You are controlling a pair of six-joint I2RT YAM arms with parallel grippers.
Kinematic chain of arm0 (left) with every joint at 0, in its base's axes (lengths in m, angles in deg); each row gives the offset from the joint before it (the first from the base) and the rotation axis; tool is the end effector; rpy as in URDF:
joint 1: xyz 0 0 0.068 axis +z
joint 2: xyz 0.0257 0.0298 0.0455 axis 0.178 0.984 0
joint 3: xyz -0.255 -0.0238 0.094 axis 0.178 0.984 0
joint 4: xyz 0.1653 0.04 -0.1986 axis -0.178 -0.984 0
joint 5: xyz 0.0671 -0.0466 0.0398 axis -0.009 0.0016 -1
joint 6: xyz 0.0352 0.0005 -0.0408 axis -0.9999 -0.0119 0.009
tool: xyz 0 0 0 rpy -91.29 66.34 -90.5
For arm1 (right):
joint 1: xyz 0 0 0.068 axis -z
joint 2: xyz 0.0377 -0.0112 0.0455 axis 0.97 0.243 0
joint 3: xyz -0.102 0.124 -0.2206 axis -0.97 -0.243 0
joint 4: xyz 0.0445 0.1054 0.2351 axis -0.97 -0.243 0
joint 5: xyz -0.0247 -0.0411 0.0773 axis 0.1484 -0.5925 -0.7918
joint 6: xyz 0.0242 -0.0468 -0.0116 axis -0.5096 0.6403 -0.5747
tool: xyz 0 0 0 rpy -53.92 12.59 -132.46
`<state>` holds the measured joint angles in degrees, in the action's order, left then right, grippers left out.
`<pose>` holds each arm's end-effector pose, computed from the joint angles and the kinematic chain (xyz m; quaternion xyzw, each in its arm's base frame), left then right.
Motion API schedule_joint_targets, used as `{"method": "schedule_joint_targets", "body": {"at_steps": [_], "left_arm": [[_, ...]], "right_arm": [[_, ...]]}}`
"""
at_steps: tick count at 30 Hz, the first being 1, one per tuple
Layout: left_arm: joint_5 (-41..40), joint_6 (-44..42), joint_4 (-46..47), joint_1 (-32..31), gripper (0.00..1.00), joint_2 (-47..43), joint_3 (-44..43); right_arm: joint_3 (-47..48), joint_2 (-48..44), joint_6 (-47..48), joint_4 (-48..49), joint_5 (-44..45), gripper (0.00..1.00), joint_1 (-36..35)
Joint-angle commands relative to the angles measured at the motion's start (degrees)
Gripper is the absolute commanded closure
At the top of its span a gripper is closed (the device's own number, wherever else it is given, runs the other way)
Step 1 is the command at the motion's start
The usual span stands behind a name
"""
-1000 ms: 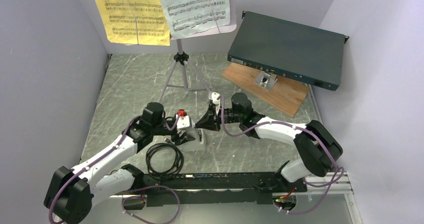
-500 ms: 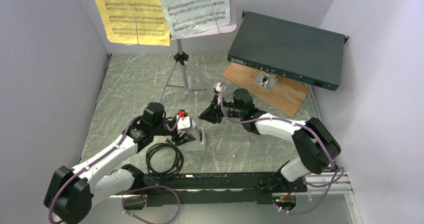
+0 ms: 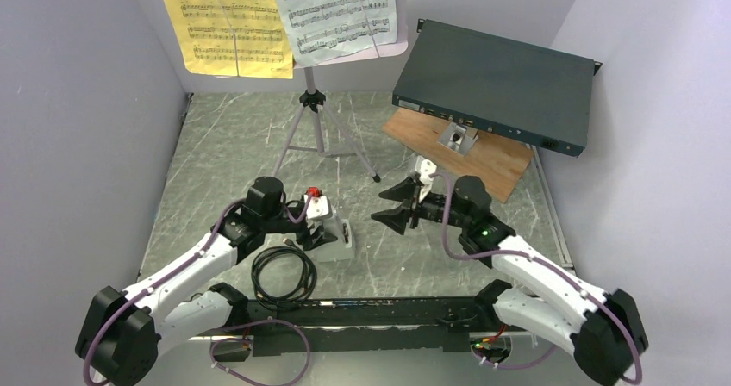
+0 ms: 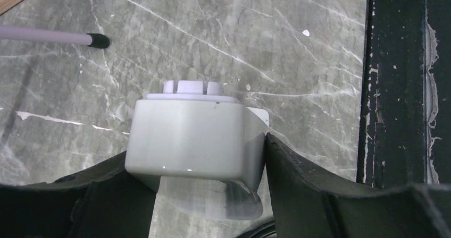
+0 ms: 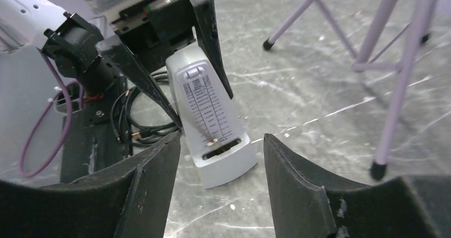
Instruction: Set up the instrument practice props
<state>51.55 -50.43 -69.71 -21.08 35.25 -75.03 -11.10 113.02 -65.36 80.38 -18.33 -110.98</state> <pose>0.1643 -0.1271 0.2284 0.5454 0.6284 -0.3199 0.4531 0.1684 0.1449 0.2663 -0.3906 0.6238 0.4466 0.5088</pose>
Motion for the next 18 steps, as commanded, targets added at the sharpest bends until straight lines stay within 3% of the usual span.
{"method": "schedule_joint_targets", "body": {"at_steps": [1, 8, 18], "left_arm": [[-4.62, 6.6, 4.08, 0.01, 1.0, -2.92, -0.8], [-25.5, 11.05, 5.63, 1.79, 1.0, -12.16, -0.36], [-45.62, 12.99, 1.68, 5.7, 1.0, -17.96, -3.09]], "right_arm": [[0.87, -6.41, 8.4, -9.88, 6.83, 0.39, 0.08], [0.7, -9.39, 8.29, -10.43, 9.68, 0.39, 0.08], [0.7, -9.14, 8.35, -10.48, 8.04, 0.4, 0.07]]}}
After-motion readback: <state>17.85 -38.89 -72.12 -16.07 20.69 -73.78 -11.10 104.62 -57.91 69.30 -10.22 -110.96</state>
